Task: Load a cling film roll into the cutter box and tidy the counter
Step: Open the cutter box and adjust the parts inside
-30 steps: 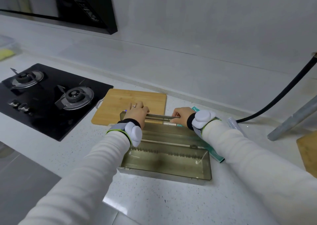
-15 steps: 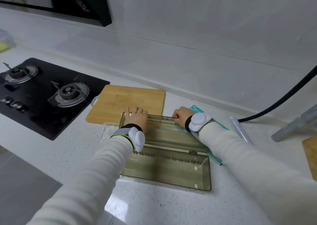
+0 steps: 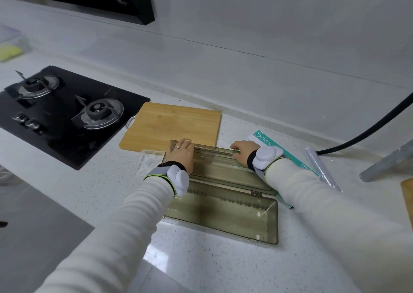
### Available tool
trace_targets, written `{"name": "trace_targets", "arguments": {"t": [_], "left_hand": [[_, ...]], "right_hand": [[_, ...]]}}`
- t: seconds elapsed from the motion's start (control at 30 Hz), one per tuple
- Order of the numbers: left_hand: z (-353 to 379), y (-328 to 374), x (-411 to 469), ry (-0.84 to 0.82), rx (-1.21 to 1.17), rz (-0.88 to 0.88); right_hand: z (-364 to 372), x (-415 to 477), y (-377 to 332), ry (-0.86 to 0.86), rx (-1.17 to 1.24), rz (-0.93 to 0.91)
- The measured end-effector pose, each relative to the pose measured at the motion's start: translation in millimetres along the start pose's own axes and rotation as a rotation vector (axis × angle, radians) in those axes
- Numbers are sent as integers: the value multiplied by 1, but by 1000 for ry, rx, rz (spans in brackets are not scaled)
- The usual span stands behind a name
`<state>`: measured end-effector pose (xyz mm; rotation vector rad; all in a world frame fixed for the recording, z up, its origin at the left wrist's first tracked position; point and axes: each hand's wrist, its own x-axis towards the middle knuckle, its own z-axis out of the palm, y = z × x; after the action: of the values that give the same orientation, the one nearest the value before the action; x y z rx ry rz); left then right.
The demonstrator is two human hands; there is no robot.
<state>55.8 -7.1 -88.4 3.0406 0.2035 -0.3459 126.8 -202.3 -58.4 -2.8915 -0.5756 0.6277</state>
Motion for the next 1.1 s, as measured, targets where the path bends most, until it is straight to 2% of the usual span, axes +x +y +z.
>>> {"name": "trace_targets", "arguments": {"t": [0.37, 0.6, 0.73, 1.1], "left_hand": [[-16, -27, -41, 20, -66, -134], [-23, -77, -59, 10, -136, -365], [-16, -115, -56, -70, -234, -482], [10, -169, -24, -279, -320, -533]], "right_hand": [[-7, -8, -53, 99, -34, -124], [-8, 7, -117, 113, -55, -273], [1, 29, -163, 58, -91, -324], [17, 88, -241, -174, -155, -305]]}}
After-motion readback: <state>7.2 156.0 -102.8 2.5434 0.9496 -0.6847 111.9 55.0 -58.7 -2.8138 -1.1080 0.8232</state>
